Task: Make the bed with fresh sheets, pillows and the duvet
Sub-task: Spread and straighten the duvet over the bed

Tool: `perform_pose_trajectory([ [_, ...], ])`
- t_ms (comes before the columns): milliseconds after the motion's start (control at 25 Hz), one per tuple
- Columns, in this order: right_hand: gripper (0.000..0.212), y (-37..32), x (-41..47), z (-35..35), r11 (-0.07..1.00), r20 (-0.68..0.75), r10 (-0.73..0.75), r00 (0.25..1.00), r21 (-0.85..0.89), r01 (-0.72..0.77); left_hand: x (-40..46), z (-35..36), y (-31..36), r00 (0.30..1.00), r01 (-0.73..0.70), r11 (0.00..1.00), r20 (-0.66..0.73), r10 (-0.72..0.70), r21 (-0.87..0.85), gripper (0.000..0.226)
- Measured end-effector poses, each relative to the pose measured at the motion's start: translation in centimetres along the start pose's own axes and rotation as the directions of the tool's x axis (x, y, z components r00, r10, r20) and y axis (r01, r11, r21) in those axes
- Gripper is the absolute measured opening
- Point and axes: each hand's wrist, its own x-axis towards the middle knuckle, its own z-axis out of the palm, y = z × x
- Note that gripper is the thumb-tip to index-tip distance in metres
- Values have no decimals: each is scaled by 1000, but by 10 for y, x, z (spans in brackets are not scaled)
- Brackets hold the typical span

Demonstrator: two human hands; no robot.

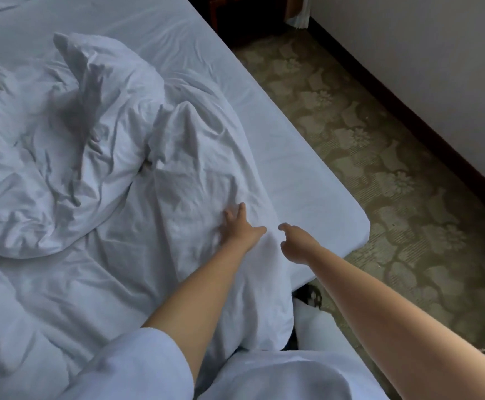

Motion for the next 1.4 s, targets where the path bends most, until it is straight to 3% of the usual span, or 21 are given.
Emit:
perform_pose_trajectory([
  [120, 55, 14, 24, -6, 997, 12, 33, 999, 68, -34, 21, 17, 17, 993, 102, 992, 44, -106, 80, 107],
  [280, 53, 35, 53, -9, 988, 52, 64, 997, 138, -71, 38, 38, 21, 980, 190, 938, 0, -198, 289, 123],
  [480, 51, 55, 77, 3, 985, 161, 79, 984, 139, -102, 62, 47, 12, 983, 183, 862, -69, -171, 473, 106],
  [720, 50, 42, 85, 8, 979, 197, 85, 977, 167, -119, 55, 10, -17, 990, 118, 949, -113, -88, 292, 71],
  [960, 49, -5, 71, 28, 976, 202, 2, 979, 214, -46, 18, -4, -30, 976, 54, 991, -215, -27, 123, 73],
  [1120, 49, -34, 62, 38, 989, 171, -71, 983, 138, 47, 3, -41, -71, 933, 32, 999, -359, -16, 38, 75],
  [1240, 50, -58, 61, 41, 992, 151, -104, 983, 86, 92, -7, -73, -117, 865, 95, 995, -496, -80, 5, 74],
  [1400, 52, -91, 65, 50, 987, 153, -144, 978, 94, 130, -1, -108, -168, 819, 220, 974, -552, -156, 51, 63],
])
